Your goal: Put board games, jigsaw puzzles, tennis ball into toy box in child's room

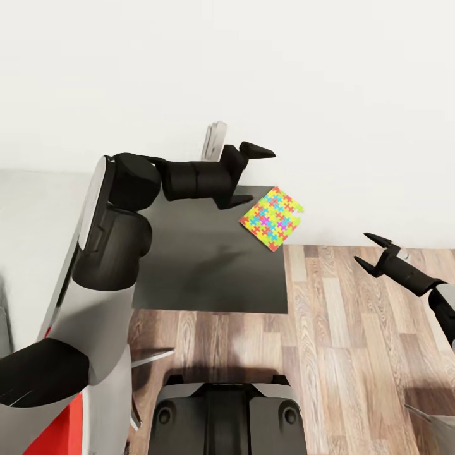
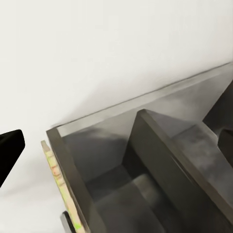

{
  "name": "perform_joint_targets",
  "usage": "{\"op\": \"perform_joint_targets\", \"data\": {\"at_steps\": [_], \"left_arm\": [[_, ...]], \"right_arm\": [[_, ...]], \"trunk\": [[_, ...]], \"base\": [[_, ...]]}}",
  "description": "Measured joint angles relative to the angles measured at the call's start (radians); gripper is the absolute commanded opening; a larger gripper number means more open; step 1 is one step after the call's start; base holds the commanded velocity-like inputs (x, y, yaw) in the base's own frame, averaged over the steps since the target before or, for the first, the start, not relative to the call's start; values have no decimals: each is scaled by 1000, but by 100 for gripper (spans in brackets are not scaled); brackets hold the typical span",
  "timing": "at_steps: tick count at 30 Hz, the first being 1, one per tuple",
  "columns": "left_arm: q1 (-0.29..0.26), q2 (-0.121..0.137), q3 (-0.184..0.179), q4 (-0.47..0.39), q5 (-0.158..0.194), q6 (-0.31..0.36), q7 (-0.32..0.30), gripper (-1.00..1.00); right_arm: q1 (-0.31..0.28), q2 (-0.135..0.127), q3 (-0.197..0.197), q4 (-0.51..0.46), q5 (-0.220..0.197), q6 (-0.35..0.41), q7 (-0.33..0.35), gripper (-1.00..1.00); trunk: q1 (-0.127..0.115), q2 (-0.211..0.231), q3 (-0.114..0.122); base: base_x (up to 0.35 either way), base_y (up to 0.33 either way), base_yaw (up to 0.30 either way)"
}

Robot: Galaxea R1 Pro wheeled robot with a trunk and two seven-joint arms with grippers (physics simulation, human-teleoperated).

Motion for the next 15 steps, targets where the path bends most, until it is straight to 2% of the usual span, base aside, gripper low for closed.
{"op": "perform_joint_targets", "data": {"at_steps": [7,15], "left_arm": [[0,1,2,0,0,0,0,100],[-1,1,3,0,0,0,1,100]], "right_arm": [[0,4,1,-7,0,0,0,100],[0,26,5,-29,0,0,2,100]], "trunk": [[0,0,0],[0,0,0]], "base": [[0,0,57],[0,0,20]]}}
